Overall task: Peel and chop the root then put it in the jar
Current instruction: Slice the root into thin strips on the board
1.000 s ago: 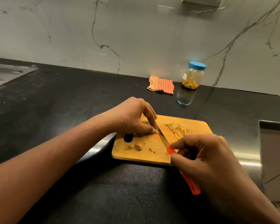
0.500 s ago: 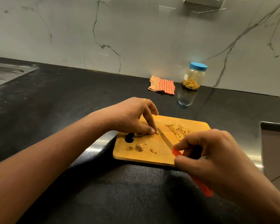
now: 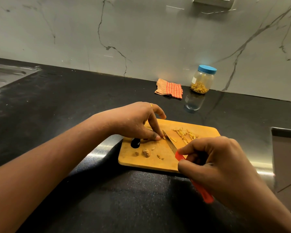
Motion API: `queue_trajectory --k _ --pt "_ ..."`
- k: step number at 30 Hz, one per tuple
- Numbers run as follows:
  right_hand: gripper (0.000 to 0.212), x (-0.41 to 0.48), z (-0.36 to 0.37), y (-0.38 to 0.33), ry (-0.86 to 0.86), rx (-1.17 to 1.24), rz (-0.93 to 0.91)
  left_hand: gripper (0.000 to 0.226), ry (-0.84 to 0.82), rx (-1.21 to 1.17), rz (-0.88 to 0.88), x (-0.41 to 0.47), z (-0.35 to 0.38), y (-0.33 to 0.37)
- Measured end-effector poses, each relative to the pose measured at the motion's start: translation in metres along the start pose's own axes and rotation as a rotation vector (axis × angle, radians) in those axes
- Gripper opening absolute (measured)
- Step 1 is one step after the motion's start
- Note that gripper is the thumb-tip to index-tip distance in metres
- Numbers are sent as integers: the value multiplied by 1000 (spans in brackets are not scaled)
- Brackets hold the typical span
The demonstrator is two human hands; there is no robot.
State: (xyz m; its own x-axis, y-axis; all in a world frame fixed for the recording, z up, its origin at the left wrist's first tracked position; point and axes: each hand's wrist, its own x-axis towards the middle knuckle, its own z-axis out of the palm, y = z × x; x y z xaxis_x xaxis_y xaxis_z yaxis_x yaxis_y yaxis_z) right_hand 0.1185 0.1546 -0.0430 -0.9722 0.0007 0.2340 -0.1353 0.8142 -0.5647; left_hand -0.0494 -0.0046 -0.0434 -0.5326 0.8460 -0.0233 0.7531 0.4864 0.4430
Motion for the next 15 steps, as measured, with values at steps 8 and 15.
queue_trajectory --k 8,15 --pt "16 9 3 5 -45 37 24 19 -56 -30 -8 -1 -2 2" --pt "18 10 2 3 -52 -9 -1 20 -72 -8 -11 -2 -3 2"
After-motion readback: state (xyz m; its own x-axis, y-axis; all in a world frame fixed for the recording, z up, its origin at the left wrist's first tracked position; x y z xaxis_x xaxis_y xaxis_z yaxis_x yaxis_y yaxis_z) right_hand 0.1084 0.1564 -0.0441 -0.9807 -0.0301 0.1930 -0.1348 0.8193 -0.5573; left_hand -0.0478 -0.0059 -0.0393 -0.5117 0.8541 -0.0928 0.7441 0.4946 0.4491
